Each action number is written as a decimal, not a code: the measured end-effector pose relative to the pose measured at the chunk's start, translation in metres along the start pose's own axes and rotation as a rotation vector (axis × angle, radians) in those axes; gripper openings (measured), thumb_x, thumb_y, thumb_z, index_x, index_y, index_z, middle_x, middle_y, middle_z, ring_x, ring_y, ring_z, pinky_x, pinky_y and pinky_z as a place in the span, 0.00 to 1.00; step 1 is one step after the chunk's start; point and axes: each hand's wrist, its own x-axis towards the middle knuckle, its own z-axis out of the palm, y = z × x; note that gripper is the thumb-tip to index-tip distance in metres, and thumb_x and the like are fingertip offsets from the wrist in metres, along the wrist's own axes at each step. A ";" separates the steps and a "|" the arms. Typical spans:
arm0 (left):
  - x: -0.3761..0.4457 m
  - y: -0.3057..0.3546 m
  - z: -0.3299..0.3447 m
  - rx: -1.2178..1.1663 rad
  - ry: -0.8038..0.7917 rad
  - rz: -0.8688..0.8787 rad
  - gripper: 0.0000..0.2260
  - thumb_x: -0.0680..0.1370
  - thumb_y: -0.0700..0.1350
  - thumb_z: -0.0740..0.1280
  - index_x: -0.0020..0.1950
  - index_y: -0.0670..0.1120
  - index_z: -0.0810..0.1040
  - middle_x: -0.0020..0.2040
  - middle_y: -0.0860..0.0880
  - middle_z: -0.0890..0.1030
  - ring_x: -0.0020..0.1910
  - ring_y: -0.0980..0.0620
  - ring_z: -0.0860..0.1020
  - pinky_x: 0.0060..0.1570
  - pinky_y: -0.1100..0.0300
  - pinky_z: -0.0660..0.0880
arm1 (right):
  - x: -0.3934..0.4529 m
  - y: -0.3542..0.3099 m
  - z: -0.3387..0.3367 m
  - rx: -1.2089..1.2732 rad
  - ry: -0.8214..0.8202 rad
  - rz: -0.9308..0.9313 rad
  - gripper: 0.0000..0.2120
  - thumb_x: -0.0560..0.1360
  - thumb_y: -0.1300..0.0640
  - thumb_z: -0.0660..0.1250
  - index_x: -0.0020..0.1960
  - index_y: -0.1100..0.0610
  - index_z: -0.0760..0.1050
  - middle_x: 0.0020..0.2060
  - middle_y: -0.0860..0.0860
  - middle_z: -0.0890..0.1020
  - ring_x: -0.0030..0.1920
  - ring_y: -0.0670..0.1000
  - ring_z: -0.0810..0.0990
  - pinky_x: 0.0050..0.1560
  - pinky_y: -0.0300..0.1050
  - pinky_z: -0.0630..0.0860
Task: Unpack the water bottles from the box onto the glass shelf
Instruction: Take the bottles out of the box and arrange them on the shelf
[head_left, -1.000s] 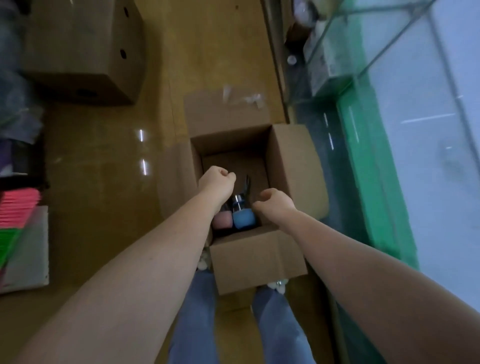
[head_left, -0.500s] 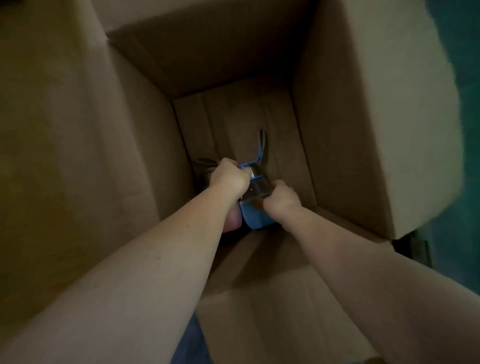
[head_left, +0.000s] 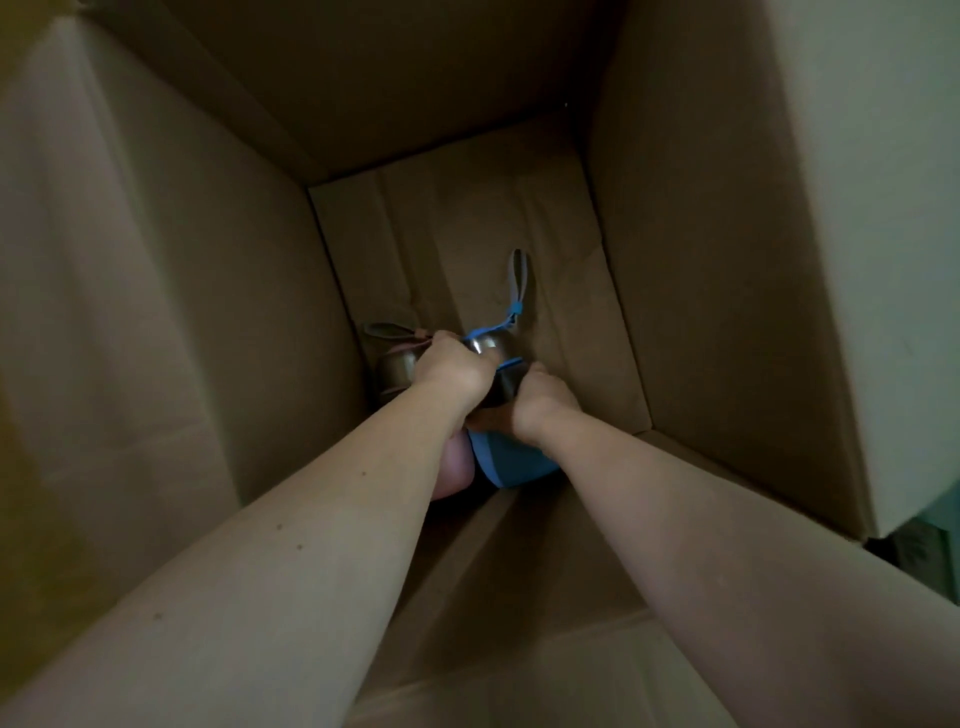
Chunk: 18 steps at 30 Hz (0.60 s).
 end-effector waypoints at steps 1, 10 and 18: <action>-0.001 0.001 0.000 -0.017 -0.001 -0.010 0.27 0.77 0.51 0.65 0.72 0.43 0.62 0.65 0.41 0.73 0.62 0.42 0.74 0.62 0.50 0.73 | -0.001 -0.001 -0.001 0.006 0.019 -0.015 0.43 0.64 0.47 0.77 0.72 0.56 0.59 0.65 0.56 0.71 0.63 0.57 0.73 0.60 0.51 0.73; -0.061 0.034 -0.038 -0.237 0.073 0.054 0.38 0.67 0.56 0.75 0.70 0.44 0.63 0.63 0.44 0.74 0.61 0.43 0.74 0.59 0.49 0.75 | -0.086 -0.026 -0.036 -0.055 0.214 -0.351 0.47 0.65 0.47 0.76 0.75 0.53 0.54 0.69 0.54 0.66 0.70 0.56 0.65 0.68 0.58 0.66; -0.205 0.090 -0.127 -0.332 0.138 0.373 0.32 0.68 0.51 0.76 0.66 0.46 0.65 0.53 0.52 0.72 0.52 0.52 0.72 0.53 0.58 0.72 | -0.239 -0.075 -0.098 -0.023 0.309 -0.553 0.48 0.66 0.48 0.76 0.76 0.53 0.51 0.72 0.51 0.61 0.73 0.53 0.60 0.71 0.55 0.63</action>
